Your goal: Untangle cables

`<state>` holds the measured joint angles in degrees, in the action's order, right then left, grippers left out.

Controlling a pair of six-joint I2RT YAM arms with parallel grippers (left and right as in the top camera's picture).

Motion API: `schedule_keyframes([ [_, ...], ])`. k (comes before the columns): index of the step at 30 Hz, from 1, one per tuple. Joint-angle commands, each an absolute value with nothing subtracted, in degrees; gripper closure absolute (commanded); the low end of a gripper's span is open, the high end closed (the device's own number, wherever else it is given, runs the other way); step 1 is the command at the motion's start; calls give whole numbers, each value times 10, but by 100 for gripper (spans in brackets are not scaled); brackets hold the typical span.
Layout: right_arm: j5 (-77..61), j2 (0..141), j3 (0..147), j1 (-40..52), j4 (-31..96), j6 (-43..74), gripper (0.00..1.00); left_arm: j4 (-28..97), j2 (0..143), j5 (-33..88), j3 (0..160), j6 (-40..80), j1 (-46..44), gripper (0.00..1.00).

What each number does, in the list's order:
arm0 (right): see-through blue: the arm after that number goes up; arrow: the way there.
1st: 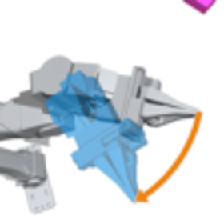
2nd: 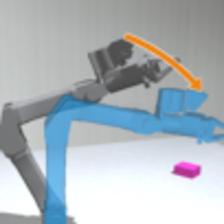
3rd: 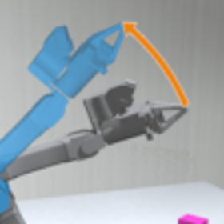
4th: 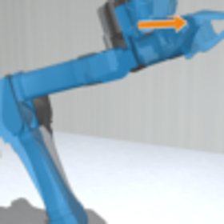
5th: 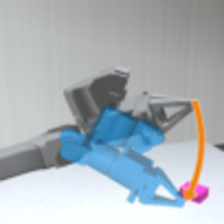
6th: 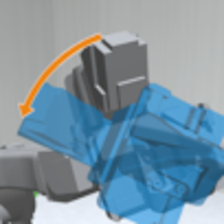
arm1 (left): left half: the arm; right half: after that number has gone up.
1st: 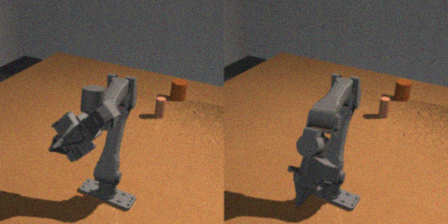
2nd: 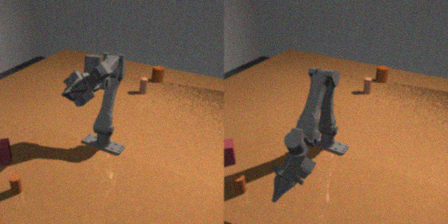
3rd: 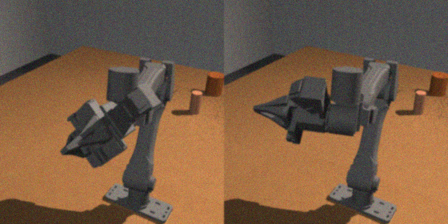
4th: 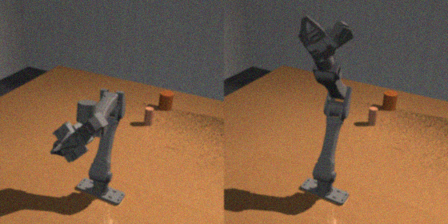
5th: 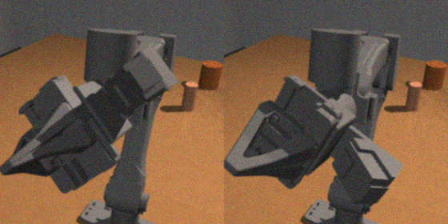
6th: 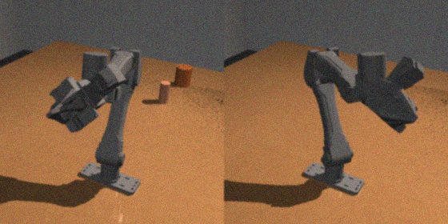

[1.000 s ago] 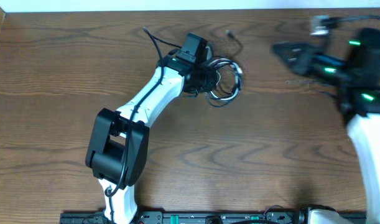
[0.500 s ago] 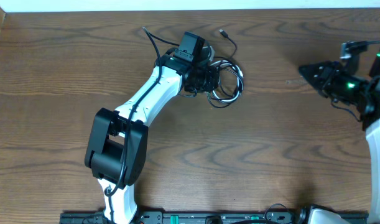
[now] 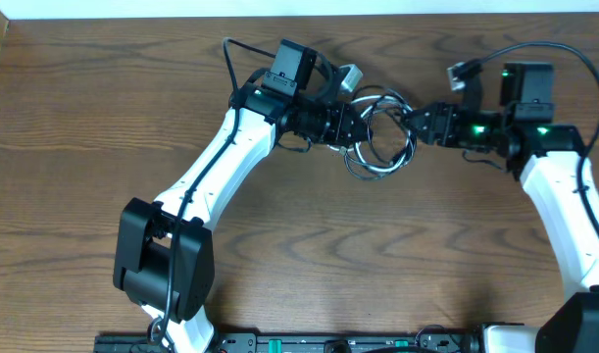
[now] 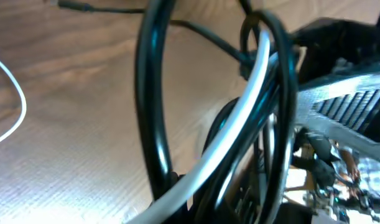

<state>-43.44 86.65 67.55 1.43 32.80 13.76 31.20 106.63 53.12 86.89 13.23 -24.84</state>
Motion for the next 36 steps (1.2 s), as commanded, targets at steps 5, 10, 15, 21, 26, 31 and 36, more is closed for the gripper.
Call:
schedule_keyframes([
  [5, -322, 878, 677, 49, 355, 175, 62, 303, 1062, 574, 873, 107, -247, 93],
  [10, -254, 879, 677, 77, 376, 199, 69, 289, 1062, 575, 873, 108, -247, 93],
  [15, -207, 894, 677, 99, 374, 243, 71, 288, 1062, 579, 873, 112, -247, 92],
  [21, -211, 939, 677, 102, 360, 274, 71, 283, 1062, 583, 874, 118, -247, 93],
  [26, -281, 970, 677, 102, 321, 272, 68, 259, 1062, 596, 874, 145, -246, 93],
  [31, -304, 973, 677, 100, 307, 265, 67, 231, 1062, 595, 874, 176, -245, 93],
  [36, -399, 965, 691, 52, 326, 186, 60, 230, 1062, 594, 874, 179, -228, 93],
])
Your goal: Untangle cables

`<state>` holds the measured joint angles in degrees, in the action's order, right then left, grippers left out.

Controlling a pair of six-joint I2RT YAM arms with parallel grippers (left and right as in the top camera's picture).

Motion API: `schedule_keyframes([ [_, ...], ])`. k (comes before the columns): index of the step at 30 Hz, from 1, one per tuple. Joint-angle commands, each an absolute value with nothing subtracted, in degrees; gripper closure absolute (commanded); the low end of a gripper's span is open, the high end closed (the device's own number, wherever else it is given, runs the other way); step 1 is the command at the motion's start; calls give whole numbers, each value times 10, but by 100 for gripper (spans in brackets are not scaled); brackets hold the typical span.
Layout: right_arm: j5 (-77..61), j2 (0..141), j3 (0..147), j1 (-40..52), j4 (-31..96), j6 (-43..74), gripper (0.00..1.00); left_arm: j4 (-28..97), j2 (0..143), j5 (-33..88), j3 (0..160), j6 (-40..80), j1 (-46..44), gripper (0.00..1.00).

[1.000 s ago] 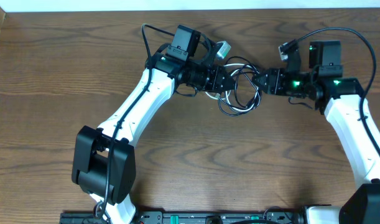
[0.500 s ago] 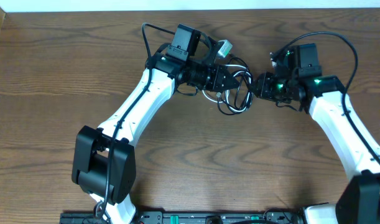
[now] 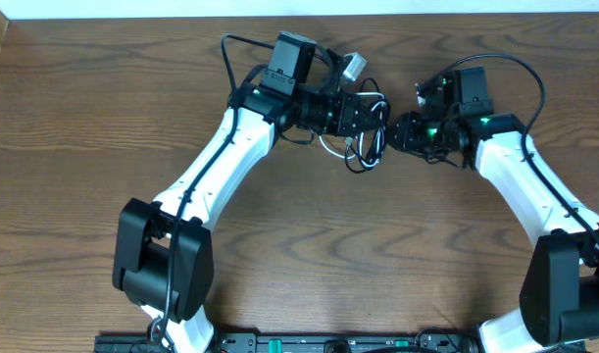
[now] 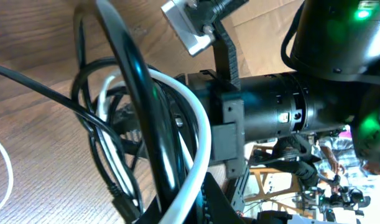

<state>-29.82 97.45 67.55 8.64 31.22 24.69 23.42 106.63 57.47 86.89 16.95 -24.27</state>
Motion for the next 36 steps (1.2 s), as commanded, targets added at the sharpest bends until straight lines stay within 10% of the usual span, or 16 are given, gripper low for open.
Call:
schedule_keyframes([
  [1, -422, 963, 695, 39, 332, 171, 58, 230, 1062, 594, 874, 180, -223, 93],
  [16, -641, 943, 702, -15, 347, 36, 55, 230, 1062, 600, 873, 217, -178, 93],
  [36, -267, 975, 701, 103, 283, 313, 60, 206, 1061, 656, 874, 263, -192, 92],
])
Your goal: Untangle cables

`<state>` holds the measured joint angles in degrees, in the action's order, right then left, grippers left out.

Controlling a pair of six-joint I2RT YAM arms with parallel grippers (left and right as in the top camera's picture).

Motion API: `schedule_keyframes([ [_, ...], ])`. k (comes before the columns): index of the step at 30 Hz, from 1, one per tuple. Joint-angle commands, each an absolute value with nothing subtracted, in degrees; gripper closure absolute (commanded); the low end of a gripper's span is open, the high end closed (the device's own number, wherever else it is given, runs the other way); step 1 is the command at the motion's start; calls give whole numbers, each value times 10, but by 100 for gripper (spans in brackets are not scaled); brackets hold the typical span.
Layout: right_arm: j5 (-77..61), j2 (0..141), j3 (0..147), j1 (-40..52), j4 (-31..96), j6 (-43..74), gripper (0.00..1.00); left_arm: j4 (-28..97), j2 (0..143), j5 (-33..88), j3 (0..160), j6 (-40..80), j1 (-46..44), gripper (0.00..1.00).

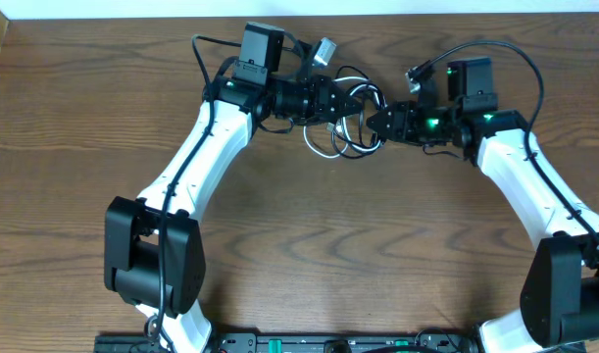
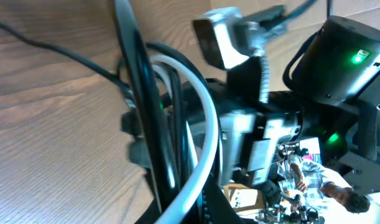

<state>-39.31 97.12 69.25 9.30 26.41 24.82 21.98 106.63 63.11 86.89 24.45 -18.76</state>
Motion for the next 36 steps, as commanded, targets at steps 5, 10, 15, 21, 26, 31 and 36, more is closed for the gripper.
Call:
schedule_keyframes([
  [5, -134, 975, 701, 94, 377, 317, 62, 172, 1046, 636, 874, 297, -173, 92],
  [10, -102, 975, 701, 70, 431, 300, 65, 172, 1038, 623, 874, 297, -159, 93],
  [15, -71, 975, 701, 57, 475, 275, 66, 172, 1038, 618, 874, 296, -148, 93],
  [21, 34, 975, 699, 57, 552, 271, 68, 177, 1038, 608, 873, 285, -128, 92],
  [26, 40, 975, 699, 57, 555, 269, 70, 199, 1038, 601, 873, 266, -129, 93],
  [31, 22, 975, 699, 57, 551, 253, 70, 238, 1038, 578, 873, 234, -130, 93],
  [36, 28, 975, 699, 57, 561, 252, 70, 288, 1038, 507, 873, 193, -130, 93],
])
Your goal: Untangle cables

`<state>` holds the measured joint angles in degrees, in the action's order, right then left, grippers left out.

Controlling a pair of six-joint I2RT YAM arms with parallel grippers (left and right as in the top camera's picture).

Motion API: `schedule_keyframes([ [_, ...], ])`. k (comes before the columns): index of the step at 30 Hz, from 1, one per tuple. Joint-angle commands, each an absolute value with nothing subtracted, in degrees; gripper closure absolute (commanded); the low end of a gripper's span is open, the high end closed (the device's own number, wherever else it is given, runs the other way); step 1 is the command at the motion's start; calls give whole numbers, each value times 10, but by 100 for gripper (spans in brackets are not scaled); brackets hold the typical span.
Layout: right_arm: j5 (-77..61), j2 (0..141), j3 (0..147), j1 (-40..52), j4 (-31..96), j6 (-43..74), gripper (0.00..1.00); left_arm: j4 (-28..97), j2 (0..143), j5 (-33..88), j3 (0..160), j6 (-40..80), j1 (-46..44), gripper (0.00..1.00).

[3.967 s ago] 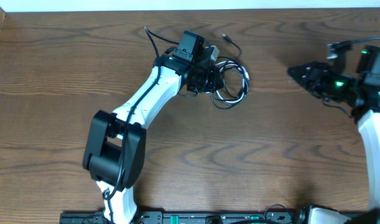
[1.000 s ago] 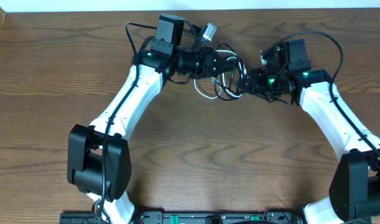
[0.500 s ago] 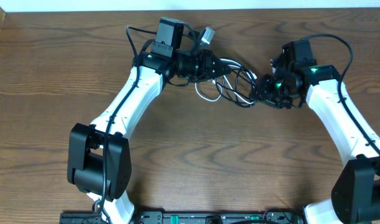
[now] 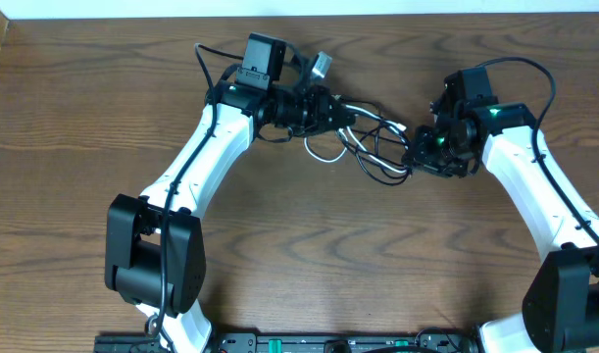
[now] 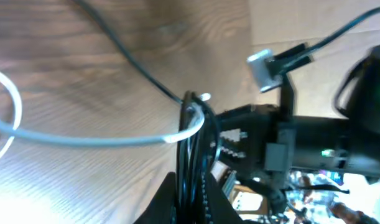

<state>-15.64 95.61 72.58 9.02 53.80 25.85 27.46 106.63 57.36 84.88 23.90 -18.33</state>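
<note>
A tangle of black and white cables (image 4: 379,145) is stretched between my two grippers at the back of the table. My left gripper (image 4: 346,110) is shut on its left end. In the left wrist view, several black strands (image 5: 193,143) run straight up from between the fingers (image 5: 171,199). A white cable (image 5: 84,139) leads off to the left from them. My right gripper (image 4: 415,157) is clamped on the bundle's right end, lower than the left. A small white loop (image 4: 324,154) hangs below the left gripper.
The wooden table (image 4: 279,255) spreads toward the front. A pale wall strip runs along the back edge (image 4: 377,8). The right arm (image 5: 314,149) fills the right of the left wrist view. Each arm's own black lead arches behind its wrist.
My right gripper has moved right and toward the front, away from the left gripper. The bundle between them is now drawn out into longer strands. The left gripper has hardly shifted.
First both grippers held the coiled bundle between them near the back middle. Then they stood closer together with the coil bunched up. Then both were farther left and back. Now the right has drawn away and the coil is pulled long.
</note>
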Motion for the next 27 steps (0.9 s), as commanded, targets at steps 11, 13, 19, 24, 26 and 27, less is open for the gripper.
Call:
schedule_keyframes([
  [11, -47, 975, 699, 60, 528, 230, 64, 374, 1038, 423, 873, 120, -182, 93],
  [13, -85, 975, 699, 60, 515, 218, 62, 389, 1038, 387, 873, 120, -205, 93],
  [19, -211, 975, 699, 67, 454, 188, 82, 396, 1043, 320, 870, 121, -276, 93],
  [24, -278, 975, 699, 80, 411, 188, 99, 390, 1055, 304, 870, 127, -300, 93],
  [26, -274, 975, 699, 84, 407, 199, 99, 388, 1062, 304, 870, 127, -303, 93],
  [27, -270, 975, 699, 83, 409, 205, 99, 387, 1065, 304, 870, 128, -303, 93],
])
